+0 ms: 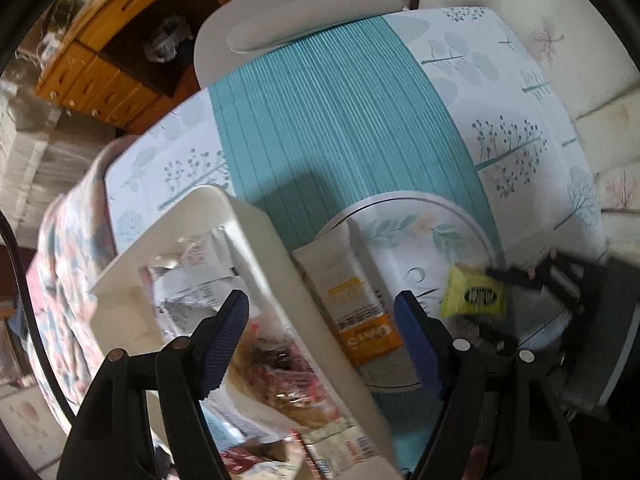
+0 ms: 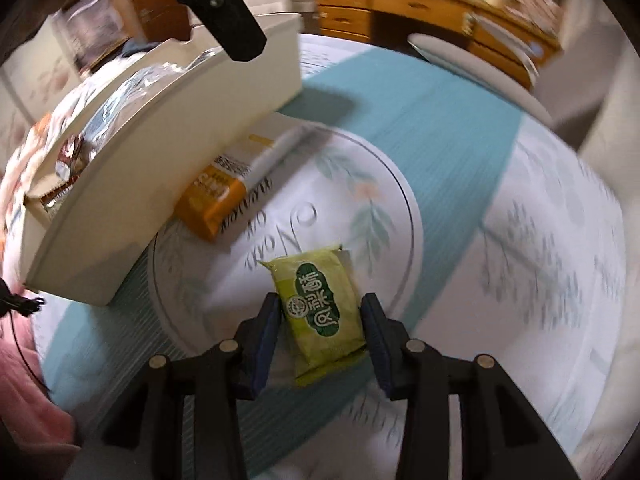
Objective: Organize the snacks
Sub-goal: 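Grasp the yellow-green packet with the right tool while the left tool grasps the orange oat bar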
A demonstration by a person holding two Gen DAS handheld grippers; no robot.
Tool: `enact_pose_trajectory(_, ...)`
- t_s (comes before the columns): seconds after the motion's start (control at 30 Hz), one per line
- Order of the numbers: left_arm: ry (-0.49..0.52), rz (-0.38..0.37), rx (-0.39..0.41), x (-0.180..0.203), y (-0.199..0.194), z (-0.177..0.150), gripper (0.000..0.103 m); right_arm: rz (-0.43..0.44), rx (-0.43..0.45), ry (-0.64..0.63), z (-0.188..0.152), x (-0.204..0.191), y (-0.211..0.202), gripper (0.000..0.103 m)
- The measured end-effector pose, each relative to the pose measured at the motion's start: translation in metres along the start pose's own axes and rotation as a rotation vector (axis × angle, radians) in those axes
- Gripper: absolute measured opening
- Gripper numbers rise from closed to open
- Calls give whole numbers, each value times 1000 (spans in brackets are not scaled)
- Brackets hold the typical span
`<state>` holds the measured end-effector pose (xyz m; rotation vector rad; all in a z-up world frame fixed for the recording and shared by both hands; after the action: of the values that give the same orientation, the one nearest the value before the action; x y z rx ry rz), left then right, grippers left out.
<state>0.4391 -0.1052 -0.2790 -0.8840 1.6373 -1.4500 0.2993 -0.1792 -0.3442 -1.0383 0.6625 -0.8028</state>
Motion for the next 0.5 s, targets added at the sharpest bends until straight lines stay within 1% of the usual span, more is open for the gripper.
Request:
enact_pose_trajectory(0.1, -53, -51, -40, 9, 6, 7, 74, 23, -16, 102, -14, 3, -7, 41)
enact_pose_trajectory(0.17, -82, -48, -59, 15, 9, 11, 72, 35, -26, 155, -24, 5, -11, 41)
enact_pose_trajectory(0.2, -95, -48, -64, 17, 11, 12, 70, 37, -32, 177, -24, 8, -11, 41)
enact_pose_trajectory(0.27, -127, -56, -76, 25, 15, 12, 61, 41, -49, 229, -31, 10, -15, 41)
enact_pose_trajectory(0.3, -139, -43, -83, 28, 17, 12, 58, 43, -60, 252, -34, 12, -15, 41)
enact_pose_trajectory(0.37, -165, 9, -99, 32, 22, 9, 46, 51, -88, 308, -40, 17, -18, 41)
enact_pose_trajectory(0.43, -189, 65, -97, 36, 25, 5, 44, 58, -113, 360, -44, 23, -19, 41)
enact_pose_trajectory(0.5, -214, 128, -79, 39, 27, 3, 44, 75, -132, 420, -48, 31, -21, 40)
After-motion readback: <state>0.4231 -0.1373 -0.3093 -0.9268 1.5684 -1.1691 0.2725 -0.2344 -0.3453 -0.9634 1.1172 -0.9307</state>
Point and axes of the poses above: each gripper's, at about its wrist camera, not at the fingertips, and y roughly the way its jaws point, x to its right, z to its top, the point moved 6 cm from there along y, roughly the way its jaws point, and after that the axes turned 3 degrees about -x, right-handed, at the moved point
